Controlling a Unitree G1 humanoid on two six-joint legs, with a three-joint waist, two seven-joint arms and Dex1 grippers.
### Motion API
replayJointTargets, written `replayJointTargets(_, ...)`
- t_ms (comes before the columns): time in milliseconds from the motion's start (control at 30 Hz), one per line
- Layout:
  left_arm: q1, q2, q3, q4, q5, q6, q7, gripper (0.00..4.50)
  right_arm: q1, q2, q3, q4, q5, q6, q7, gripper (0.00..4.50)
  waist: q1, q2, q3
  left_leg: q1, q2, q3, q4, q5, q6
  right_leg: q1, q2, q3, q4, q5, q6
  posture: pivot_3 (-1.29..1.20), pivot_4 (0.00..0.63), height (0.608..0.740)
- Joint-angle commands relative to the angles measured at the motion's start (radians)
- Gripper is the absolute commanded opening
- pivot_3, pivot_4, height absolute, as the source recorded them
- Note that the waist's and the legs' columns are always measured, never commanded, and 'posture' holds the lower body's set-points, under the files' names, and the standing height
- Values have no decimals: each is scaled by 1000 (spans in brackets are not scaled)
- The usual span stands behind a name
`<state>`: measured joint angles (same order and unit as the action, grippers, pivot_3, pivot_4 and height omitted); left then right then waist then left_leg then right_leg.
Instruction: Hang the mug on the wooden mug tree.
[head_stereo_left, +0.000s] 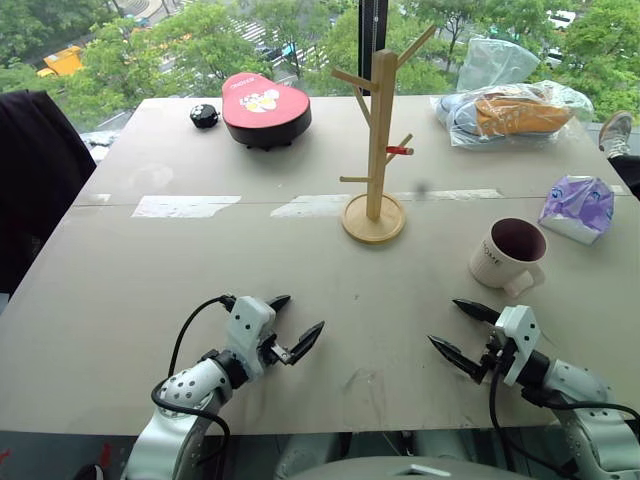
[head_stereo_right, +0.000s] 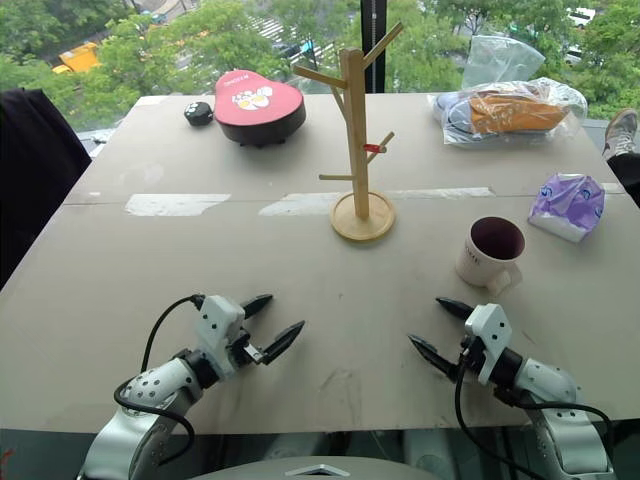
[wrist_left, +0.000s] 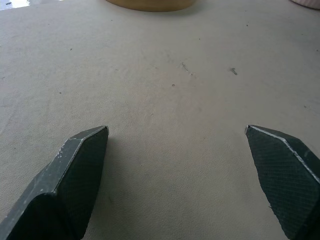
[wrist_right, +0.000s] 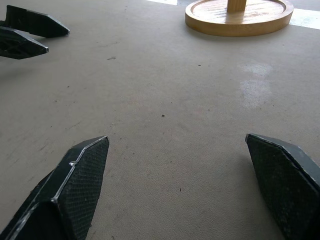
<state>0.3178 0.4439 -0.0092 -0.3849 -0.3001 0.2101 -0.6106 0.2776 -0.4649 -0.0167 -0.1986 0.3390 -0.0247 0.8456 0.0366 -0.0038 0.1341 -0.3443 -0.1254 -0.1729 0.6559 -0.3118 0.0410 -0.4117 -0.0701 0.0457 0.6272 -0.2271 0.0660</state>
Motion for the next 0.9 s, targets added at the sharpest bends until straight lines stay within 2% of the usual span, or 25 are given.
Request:
replayJointTargets(33,9,3,-40,9,-12,9,-42,4500,32,3,1,-47,-1,8,-21,4415,1,0,0,0,0,0,0,0,0,0,0,0,0,0,0,0,150,740)
replayJointTargets(733,-8,3,-52,36,-64,-16,-127,4500,73,-1,-10,-107,4,30,-69,4415,5,1,1,0,0,0,-1,0,0,0,0,0,0,0,0,0,150,740)
replayJointTargets(900,-120,38,-80,14,-78,41,-169,4500,142,39,-87,-161,29,87,-194,4415,12,2,1,0,0,-1,-1,0,0,0,0,-2,0,0,0,0,150,740)
